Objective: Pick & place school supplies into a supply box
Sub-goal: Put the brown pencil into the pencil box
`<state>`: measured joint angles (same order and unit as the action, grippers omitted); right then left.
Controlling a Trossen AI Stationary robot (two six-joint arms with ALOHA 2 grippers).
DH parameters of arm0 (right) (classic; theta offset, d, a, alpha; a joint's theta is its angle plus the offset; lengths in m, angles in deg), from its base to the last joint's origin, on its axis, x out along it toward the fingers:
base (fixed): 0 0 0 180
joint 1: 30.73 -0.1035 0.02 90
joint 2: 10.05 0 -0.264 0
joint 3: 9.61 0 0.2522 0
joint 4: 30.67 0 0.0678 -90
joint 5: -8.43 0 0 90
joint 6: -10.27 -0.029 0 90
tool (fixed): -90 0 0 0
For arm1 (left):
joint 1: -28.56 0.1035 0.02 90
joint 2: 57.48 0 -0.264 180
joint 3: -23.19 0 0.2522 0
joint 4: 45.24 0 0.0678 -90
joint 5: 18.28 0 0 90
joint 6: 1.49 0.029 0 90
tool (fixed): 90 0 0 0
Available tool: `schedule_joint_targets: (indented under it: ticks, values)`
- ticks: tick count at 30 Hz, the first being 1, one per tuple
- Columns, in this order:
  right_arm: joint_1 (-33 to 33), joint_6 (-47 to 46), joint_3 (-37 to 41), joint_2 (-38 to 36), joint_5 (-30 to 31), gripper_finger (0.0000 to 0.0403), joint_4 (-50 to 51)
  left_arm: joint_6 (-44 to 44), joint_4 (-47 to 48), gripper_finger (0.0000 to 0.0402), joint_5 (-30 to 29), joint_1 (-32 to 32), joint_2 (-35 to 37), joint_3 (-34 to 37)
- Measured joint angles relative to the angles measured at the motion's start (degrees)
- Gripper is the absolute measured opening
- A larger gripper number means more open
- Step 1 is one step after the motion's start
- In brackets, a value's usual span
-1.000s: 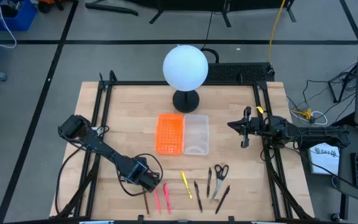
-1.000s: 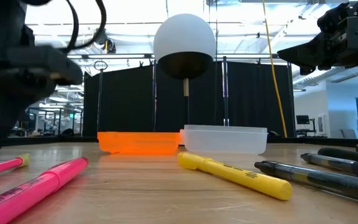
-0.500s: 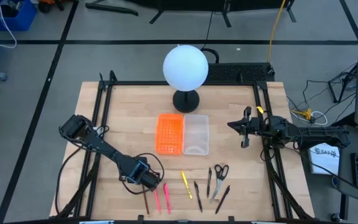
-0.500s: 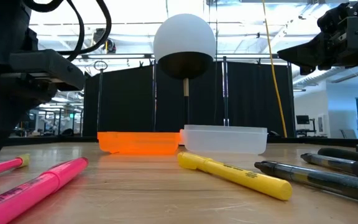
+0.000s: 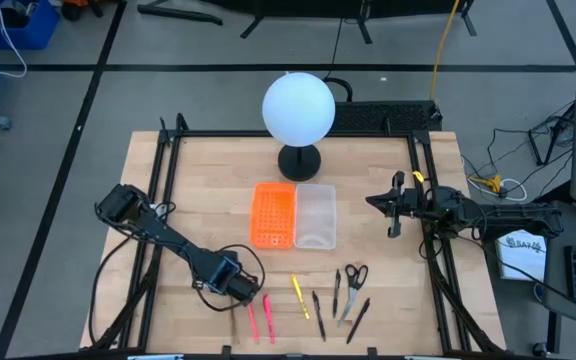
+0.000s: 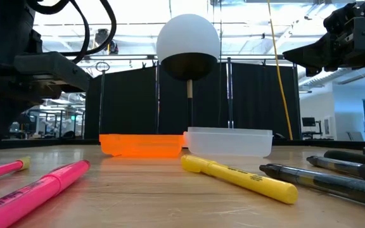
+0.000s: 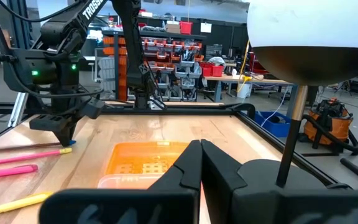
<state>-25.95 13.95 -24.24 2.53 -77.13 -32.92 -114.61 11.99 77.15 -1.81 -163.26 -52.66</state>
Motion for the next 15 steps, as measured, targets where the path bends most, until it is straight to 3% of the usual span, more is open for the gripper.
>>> schedule_joint_targets:
  ticks: [3,8,15]
  values:
    - [0.0,0.0,0.01,0.0,0.0,0.0,0.0,1.14,-0.49,0.0021,1.81,0.45,0.0,0.0]
    - [0.0,0.0,0.02,0.0,0.0,0.0,0.0,2.74,-0.16,0.0021,4.09,1.36,0.78,-0.14]
    - [0.0,-1.07,0.01,-0.02,-0.14,0.0,0.02,5.29,3.89,0.0017,-1.62,2.45,6.38,-3.37]
